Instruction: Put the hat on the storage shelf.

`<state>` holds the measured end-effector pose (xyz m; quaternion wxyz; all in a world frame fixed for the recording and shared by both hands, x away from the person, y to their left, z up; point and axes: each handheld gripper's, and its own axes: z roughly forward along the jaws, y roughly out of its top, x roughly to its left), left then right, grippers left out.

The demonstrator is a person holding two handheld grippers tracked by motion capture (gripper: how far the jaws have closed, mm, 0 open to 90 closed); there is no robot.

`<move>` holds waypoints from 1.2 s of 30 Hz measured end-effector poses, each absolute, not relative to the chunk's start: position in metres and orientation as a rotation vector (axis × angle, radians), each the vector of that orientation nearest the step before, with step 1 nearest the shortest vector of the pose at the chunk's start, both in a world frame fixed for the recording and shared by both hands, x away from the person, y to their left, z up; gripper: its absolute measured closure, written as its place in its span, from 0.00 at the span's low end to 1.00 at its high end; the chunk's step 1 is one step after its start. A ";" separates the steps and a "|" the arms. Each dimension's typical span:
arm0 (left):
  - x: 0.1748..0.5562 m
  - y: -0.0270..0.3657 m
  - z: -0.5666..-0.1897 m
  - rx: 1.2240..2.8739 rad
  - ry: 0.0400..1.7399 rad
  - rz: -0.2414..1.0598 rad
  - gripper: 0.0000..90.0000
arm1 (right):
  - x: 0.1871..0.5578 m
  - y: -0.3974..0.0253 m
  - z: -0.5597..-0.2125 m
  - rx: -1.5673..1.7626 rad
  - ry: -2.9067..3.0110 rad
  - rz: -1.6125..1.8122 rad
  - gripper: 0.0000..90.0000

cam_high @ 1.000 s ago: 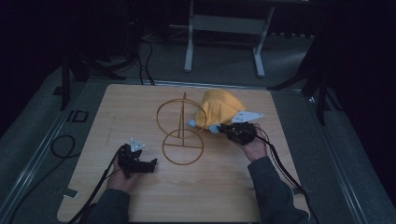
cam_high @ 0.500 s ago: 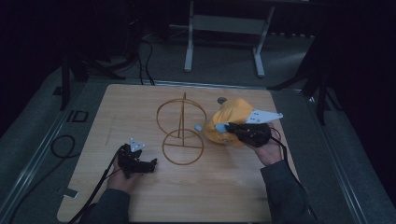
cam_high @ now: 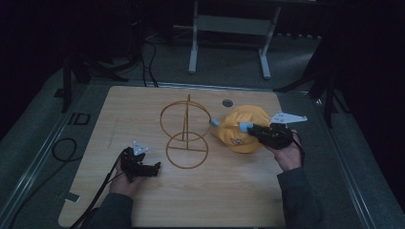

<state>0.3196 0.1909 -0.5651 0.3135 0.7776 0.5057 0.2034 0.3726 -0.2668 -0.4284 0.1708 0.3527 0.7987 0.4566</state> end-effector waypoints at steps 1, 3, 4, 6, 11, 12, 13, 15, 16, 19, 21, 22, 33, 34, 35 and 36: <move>0.320 0.191 -0.565 2.051 1.333 0.536 0.02 | 0.371 -0.270 -0.429 1.012 2.263 1.276 0.78; 0.320 0.191 -0.565 2.050 1.335 0.533 0.02 | 0.368 -0.275 -0.428 1.009 2.254 1.236 0.73; 0.320 0.191 -0.565 2.050 1.335 0.533 0.02 | 0.366 -0.277 -0.427 1.003 2.251 1.221 0.72; 0.320 0.191 -0.565 2.054 1.334 0.533 0.02 | 0.362 -0.281 -0.424 0.979 2.250 1.229 0.71; 0.320 0.191 -0.565 2.053 1.334 0.533 0.02 | 0.360 -0.284 -0.416 0.954 2.246 1.182 0.69; 0.320 0.191 -0.565 2.052 1.335 0.533 0.02 | 0.361 -0.284 -0.415 0.953 2.250 1.165 0.69; 0.320 0.191 -0.565 2.052 1.334 0.533 0.02 | 0.363 -0.284 -0.415 0.952 2.253 1.153 0.69; 0.320 0.191 -0.565 2.050 1.335 0.534 0.02 | 0.366 -0.283 -0.414 0.955 2.265 1.120 0.69; 0.320 0.191 -0.565 2.050 1.335 0.534 0.02 | 0.368 -0.282 -0.414 0.954 2.272 1.108 0.69; 0.320 0.191 -0.565 2.052 1.333 0.535 0.02 | 0.373 -0.279 -0.414 0.951 2.290 1.067 0.68; 0.320 0.191 -0.565 2.052 1.333 0.535 0.02 | 0.378 -0.276 -0.414 0.947 2.307 1.031 0.68; 0.320 0.191 -0.565 2.052 1.333 0.535 0.02 | 0.380 -0.275 -0.414 0.941 2.313 1.018 0.68; 0.320 0.191 -0.565 2.052 1.333 0.535 0.02 | 0.400 -0.252 -0.413 0.905 2.427 0.850 0.65; 0.320 0.191 -0.565 2.052 1.333 0.535 0.02 | 0.402 -0.250 -0.413 0.901 2.437 0.834 0.65; 0.320 0.191 -0.565 2.051 1.333 0.535 0.02 | 0.403 -0.249 -0.414 0.898 2.447 0.819 0.64; 0.320 0.191 -0.565 2.052 1.334 0.535 0.02 | 0.405 -0.247 -0.414 0.900 2.459 0.806 0.64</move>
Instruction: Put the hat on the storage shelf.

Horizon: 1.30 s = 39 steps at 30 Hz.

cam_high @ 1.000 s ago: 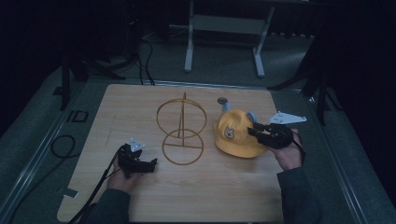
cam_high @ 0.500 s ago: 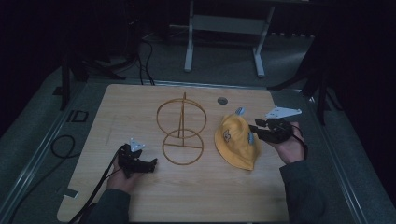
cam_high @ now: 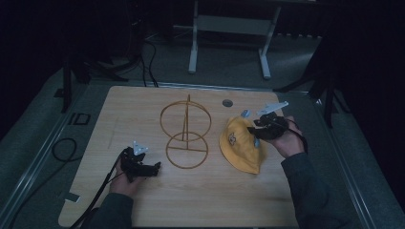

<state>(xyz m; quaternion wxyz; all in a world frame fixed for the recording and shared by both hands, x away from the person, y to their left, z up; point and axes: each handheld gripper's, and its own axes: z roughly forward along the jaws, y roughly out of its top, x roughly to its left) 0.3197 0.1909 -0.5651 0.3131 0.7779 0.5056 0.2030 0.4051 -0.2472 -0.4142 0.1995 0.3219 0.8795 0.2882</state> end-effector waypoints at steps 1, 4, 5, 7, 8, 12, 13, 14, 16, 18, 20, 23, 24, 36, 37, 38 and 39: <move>0.320 0.191 -0.565 2.052 1.334 0.535 0.02 | 0.405 -0.247 -0.414 0.900 2.459 0.806 0.64; 0.320 0.191 -0.565 2.052 1.333 0.535 0.02 | 0.413 -0.242 -0.416 0.902 2.500 0.755 0.63; 0.320 0.191 -0.565 2.052 1.333 0.536 0.02 | 0.415 -0.241 -0.415 0.903 2.506 0.746 0.63; 0.320 0.191 -0.565 2.050 1.334 0.535 0.02 | 0.418 -0.240 -0.414 0.910 2.520 0.738 0.63; 0.320 0.191 -0.565 2.050 1.335 0.535 0.02 | 0.420 -0.240 -0.414 0.921 2.529 0.732 0.63; 0.320 0.191 -0.565 2.051 1.335 0.534 0.02 | 0.426 -0.237 -0.411 0.946 2.548 0.726 0.61; 0.320 0.191 -0.565 2.051 1.335 0.534 0.02 | 0.426 -0.237 -0.411 0.946 2.548 0.726 0.61; 0.320 0.191 -0.565 2.052 1.334 0.535 0.02 | 0.427 -0.237 -0.410 0.943 2.553 0.725 0.61; 0.320 0.191 -0.565 2.052 1.334 0.535 0.02 | 0.431 -0.234 -0.409 0.953 2.566 0.701 0.60; 0.320 0.191 -0.565 2.051 1.334 0.535 0.02 | 0.435 -0.231 -0.409 0.967 2.583 0.673 0.59; 0.320 0.191 -0.565 2.051 1.335 0.535 0.02 | 0.439 -0.228 -0.411 0.980 2.606 0.637 0.59; 0.320 0.191 -0.565 2.050 1.335 0.535 0.02 | 0.445 -0.224 -0.415 1.018 2.642 0.579 0.60; 0.320 0.191 -0.565 2.050 1.335 0.534 0.02 | 0.446 -0.223 -0.416 1.030 2.656 0.562 0.61; 0.320 0.191 -0.565 2.049 1.335 0.534 0.02 | 0.448 -0.213 -0.415 0.974 2.736 0.403 0.90; 0.320 0.191 -0.565 2.049 1.335 0.534 0.02 | 0.447 -0.212 -0.414 0.954 2.741 0.390 0.90; 0.320 0.191 -0.565 2.049 1.335 0.535 0.02 | 0.446 -0.211 -0.413 0.941 2.741 0.382 0.90; 0.320 0.191 -0.565 2.049 1.335 0.535 0.02 | 0.445 -0.210 -0.413 0.924 2.742 0.380 0.90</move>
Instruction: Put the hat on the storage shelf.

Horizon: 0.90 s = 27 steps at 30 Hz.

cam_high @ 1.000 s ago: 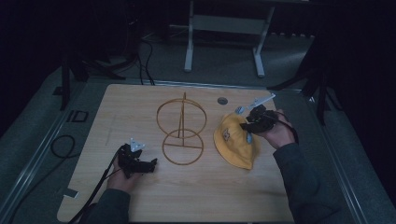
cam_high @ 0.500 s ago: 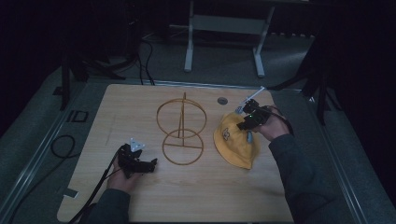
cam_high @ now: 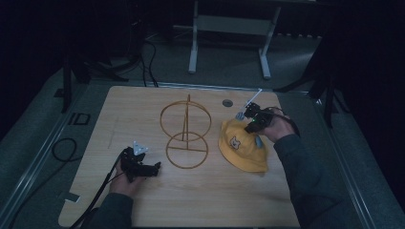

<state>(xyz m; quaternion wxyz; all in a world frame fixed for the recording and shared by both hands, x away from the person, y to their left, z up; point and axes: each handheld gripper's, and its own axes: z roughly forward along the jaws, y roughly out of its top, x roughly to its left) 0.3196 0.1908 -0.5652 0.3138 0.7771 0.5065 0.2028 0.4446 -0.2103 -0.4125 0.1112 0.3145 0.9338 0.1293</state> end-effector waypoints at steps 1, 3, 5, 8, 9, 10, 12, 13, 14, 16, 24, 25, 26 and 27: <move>0.320 0.191 -0.565 2.049 1.335 0.534 0.02 | 0.444 -0.210 -0.412 0.915 2.744 0.376 0.90; 0.320 0.191 -0.565 2.049 1.335 0.534 0.02 | 0.442 -0.209 -0.410 0.880 2.752 0.368 0.90; 0.320 0.191 -0.565 2.049 1.335 0.536 0.02 | 0.441 -0.208 -0.409 0.866 2.757 0.361 0.90; 0.320 0.191 -0.565 2.048 1.335 0.535 0.02 | 0.435 -0.207 -0.400 0.821 2.750 0.371 0.90; 0.320 0.191 -0.565 2.049 1.334 0.535 0.02 | 0.434 -0.207 -0.397 0.814 2.742 0.380 0.90; 0.320 0.191 -0.565 2.049 1.334 0.535 0.02 | 0.433 -0.207 -0.394 0.809 2.736 0.397 0.91; 0.320 0.191 -0.565 2.050 1.334 0.535 0.02 | 0.431 -0.209 -0.388 0.791 2.722 0.419 0.91; 0.320 0.191 -0.565 2.049 1.334 0.535 0.02 | 0.430 -0.209 -0.385 0.783 2.716 0.431 0.90; 0.320 0.191 -0.565 2.050 1.334 0.535 0.02 | 0.429 -0.210 -0.382 0.774 2.708 0.447 0.90; 0.320 0.191 -0.565 2.050 1.334 0.535 0.02 | 0.427 -0.212 -0.375 0.756 2.699 0.470 0.90; 0.320 0.191 -0.565 2.053 1.334 0.533 0.02 | 0.419 -0.219 -0.350 0.728 2.651 0.566 0.91; 0.320 0.191 -0.565 2.053 1.334 0.533 0.02 | 0.418 -0.220 -0.347 0.724 2.646 0.579 0.91; 0.320 0.191 -0.565 2.052 1.334 0.533 0.02 | 0.417 -0.221 -0.345 0.716 2.638 0.590 0.91; 0.320 0.191 -0.565 2.052 1.334 0.533 0.02 | 0.416 -0.222 -0.342 0.715 2.629 0.604 0.91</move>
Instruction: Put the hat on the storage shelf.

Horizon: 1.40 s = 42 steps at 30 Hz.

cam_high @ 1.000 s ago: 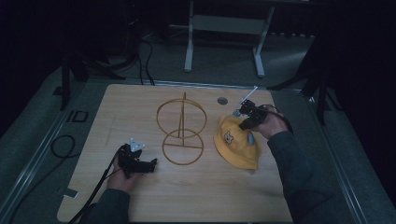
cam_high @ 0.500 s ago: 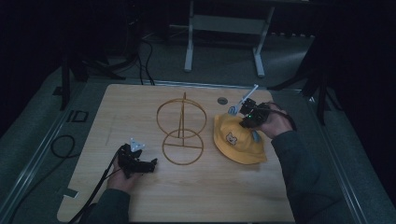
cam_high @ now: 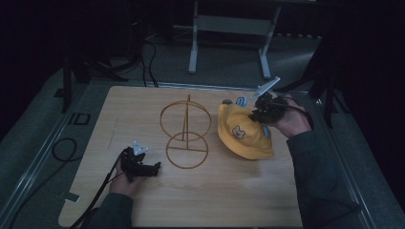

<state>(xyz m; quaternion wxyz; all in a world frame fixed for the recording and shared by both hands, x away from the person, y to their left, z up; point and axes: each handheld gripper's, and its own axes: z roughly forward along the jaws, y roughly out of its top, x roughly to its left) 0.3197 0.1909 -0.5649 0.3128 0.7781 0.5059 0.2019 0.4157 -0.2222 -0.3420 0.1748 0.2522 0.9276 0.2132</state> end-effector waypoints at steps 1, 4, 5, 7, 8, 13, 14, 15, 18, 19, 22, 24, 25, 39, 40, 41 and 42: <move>0.320 0.191 -0.565 2.053 1.334 0.533 0.02 | 0.415 -0.223 -0.339 0.712 2.620 0.617 0.91; 0.320 0.191 -0.565 2.053 1.334 0.533 0.02 | 0.411 -0.226 -0.334 0.706 2.596 0.659 0.91; 0.320 0.191 -0.565 2.053 1.334 0.533 0.02 | 0.410 -0.227 -0.332 0.702 2.588 0.670 0.91; 0.320 0.191 -0.565 2.053 1.334 0.533 0.02 | 0.408 -0.228 -0.330 0.697 2.574 0.692 0.91; 0.320 0.191 -0.565 2.052 1.334 0.533 0.02 | 0.406 -0.228 -0.329 0.693 2.565 0.703 0.91; 0.320 0.191 -0.565 2.051 1.335 0.533 0.02 | 0.401 -0.231 -0.324 0.670 2.527 0.777 0.91; 0.320 0.191 -0.565 2.051 1.335 0.533 0.02 | 0.400 -0.231 -0.323 0.666 2.519 0.796 0.91; 0.320 0.191 -0.565 2.052 1.335 0.533 0.02 | 0.399 -0.232 -0.323 0.666 2.513 0.813 0.91; 0.320 0.191 -0.565 2.049 1.336 0.533 0.02 | 0.396 -0.232 -0.321 0.646 2.484 0.855 0.92; 0.320 0.191 -0.565 2.048 1.336 0.533 0.02 | 0.395 -0.233 -0.320 0.639 2.475 0.869 0.92; 0.320 0.191 -0.565 2.048 1.336 0.533 0.02 | 0.393 -0.234 -0.318 0.619 2.441 0.906 0.92; 0.320 0.191 -0.565 2.048 1.336 0.532 0.02 | 0.391 -0.235 -0.317 0.598 2.421 0.941 0.92; 0.320 0.191 -0.565 2.050 1.336 0.530 0.02 | 0.390 -0.235 -0.317 0.596 2.407 0.957 0.92; 0.320 0.191 -0.565 2.050 1.335 0.531 0.02 | 0.385 -0.252 -0.309 0.591 2.286 1.153 0.92; 0.320 0.191 -0.565 2.051 1.335 0.531 0.02 | 0.385 -0.254 -0.308 0.594 2.277 1.167 0.92; 0.320 0.191 -0.565 2.051 1.335 0.531 0.02 | 0.385 -0.255 -0.308 0.593 2.266 1.178 0.92; 0.320 0.191 -0.565 2.053 1.334 0.532 0.02 | 0.384 -0.256 -0.308 0.592 2.257 1.193 0.92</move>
